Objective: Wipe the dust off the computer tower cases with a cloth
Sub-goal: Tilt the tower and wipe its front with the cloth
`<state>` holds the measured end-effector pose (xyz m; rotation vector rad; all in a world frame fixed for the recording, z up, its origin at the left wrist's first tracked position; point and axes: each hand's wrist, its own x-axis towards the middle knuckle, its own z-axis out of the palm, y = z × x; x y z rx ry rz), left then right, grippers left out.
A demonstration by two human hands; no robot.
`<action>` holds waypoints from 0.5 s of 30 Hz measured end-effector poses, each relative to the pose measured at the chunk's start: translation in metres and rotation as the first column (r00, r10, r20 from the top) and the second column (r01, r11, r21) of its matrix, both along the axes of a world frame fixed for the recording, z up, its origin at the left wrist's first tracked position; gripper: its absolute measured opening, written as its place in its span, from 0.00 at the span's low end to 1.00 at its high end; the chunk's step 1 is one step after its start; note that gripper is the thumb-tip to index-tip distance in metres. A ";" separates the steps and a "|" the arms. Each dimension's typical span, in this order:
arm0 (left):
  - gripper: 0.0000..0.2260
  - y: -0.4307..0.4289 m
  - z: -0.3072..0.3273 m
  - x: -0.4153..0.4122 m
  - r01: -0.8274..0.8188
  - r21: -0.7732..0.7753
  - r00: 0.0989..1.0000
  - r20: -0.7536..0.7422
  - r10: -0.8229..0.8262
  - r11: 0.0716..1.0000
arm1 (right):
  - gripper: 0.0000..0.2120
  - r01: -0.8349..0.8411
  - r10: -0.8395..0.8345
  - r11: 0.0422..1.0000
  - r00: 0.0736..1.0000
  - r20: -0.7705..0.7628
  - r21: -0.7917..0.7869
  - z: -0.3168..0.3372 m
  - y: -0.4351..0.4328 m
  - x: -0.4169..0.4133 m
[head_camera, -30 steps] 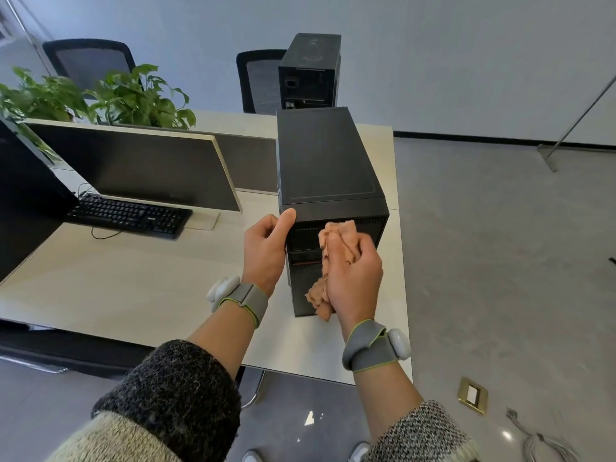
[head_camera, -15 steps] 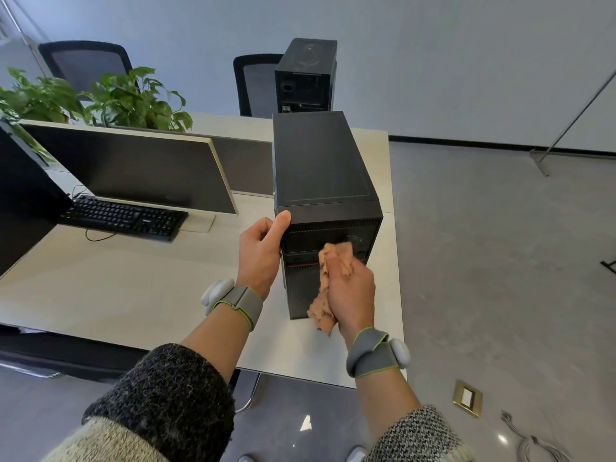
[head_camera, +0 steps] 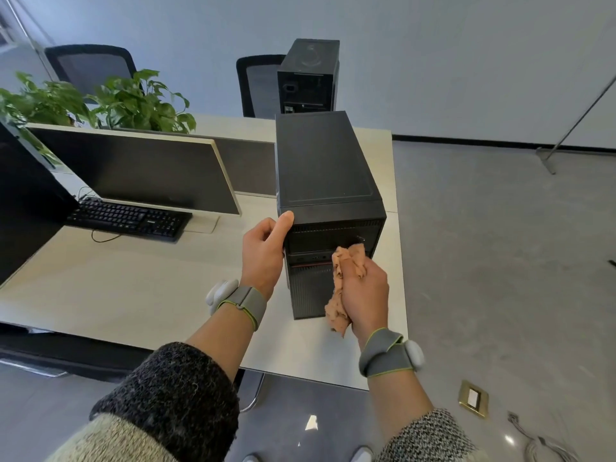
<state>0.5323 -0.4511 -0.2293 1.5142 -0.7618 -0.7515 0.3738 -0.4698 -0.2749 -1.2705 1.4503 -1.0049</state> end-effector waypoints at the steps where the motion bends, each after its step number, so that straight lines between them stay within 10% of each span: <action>1: 0.18 0.000 0.000 0.000 0.003 -0.002 1.000 -0.002 -0.003 1.000 | 0.13 0.014 -0.015 0.999 1.000 -0.004 -0.050 0.006 -0.001 -0.002; 5: 0.19 -0.002 0.000 -0.001 -0.001 -0.012 1.000 -0.006 0.001 1.000 | 0.12 0.071 -0.079 0.950 0.997 -0.013 -0.304 0.035 -0.006 -0.001; 11: 0.23 0.001 0.002 0.000 -0.010 -0.005 1.000 -0.007 0.010 1.000 | 0.14 0.013 -0.014 0.999 1.000 -0.019 -0.036 0.000 -0.004 -0.006; 15: 0.23 0.001 0.005 -0.002 -0.015 0.008 1.000 -0.008 0.015 1.000 | 0.14 0.075 -0.074 0.969 0.997 0.014 -0.235 0.034 -0.008 -0.013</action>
